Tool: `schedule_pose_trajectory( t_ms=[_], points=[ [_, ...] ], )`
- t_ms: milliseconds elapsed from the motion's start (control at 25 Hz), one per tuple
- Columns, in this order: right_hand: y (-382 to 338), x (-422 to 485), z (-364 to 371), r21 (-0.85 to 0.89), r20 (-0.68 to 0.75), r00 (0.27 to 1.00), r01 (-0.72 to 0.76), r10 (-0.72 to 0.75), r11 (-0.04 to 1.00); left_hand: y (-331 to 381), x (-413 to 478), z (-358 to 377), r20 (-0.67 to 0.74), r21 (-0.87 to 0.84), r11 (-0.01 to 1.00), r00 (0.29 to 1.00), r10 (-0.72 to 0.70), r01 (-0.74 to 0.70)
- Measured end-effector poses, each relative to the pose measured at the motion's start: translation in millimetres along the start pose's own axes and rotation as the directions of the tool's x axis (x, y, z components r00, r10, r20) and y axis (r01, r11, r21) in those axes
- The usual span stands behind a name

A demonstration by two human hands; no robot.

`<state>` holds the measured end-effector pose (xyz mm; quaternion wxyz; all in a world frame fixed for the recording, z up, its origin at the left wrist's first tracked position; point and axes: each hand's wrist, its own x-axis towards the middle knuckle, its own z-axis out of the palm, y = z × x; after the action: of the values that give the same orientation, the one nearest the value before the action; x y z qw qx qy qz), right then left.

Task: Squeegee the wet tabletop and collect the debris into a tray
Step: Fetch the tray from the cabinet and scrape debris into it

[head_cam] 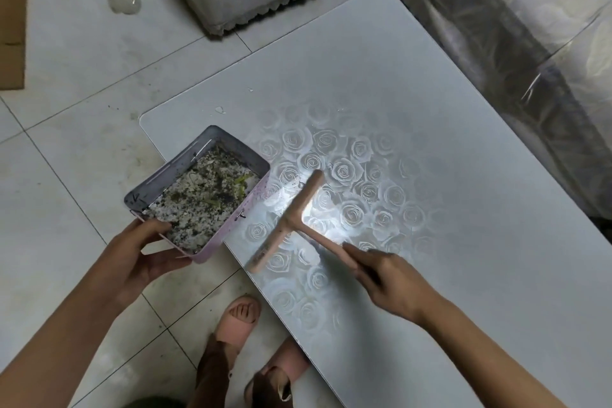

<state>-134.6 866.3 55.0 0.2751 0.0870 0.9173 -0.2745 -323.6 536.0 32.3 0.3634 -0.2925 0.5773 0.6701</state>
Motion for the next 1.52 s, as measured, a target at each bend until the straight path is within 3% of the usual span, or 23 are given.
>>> schedule_pose_trajectory(
  t_ms=[120,240,400,560,760,1040,1360,1520],
  points=[
    [20.7,-6.9,-45.2,-0.024,-0.023,0.999,0.041,-0.041,0.999,6.5,-0.3,-8.1,-0.014,-0.028,1.000,1.000,0.001,-0.001],
    [64.7,-37.5,-82.4,-0.108,0.028,0.996,-0.087,0.090,0.990,13.1,1.5,-19.3,-0.019,-0.039,0.999,1.000,0.004,-0.005],
    [64.2,-22.2,-76.5,-0.203,0.010,0.999,-0.035,0.037,0.979,18.7,4.9,-26.6,-0.051,-0.063,0.998,0.999,0.015,-0.019],
    [50.1,-38.9,-77.9,-0.166,0.022,0.997,-0.071,0.076,0.984,19.3,1.7,-21.2,-0.064,-0.113,0.994,0.998,-0.003,-0.004],
    [-6.4,-15.4,-91.3,-0.003,-0.040,0.997,-0.061,0.061,0.998,27.2,-8.6,-17.7,-0.099,-0.120,0.993,0.995,-0.005,-0.007],
    [-99.7,97.8,-107.5,0.188,-0.050,0.994,-0.091,0.102,0.978,58.9,-0.8,-46.1,-0.101,-0.061,0.996,0.993,0.065,-0.071],
    [-203.4,220.2,-103.1,0.093,-0.081,0.995,-0.042,0.050,0.995,132.7,27.7,-119.3,-0.034,0.187,0.982,0.999,-0.012,0.019],
    [-208.1,211.7,-96.8,0.011,-0.041,0.966,-0.255,0.256,0.967,173.3,49.8,-147.6,0.004,0.246,0.965,0.995,-0.095,0.092]
  ],
)
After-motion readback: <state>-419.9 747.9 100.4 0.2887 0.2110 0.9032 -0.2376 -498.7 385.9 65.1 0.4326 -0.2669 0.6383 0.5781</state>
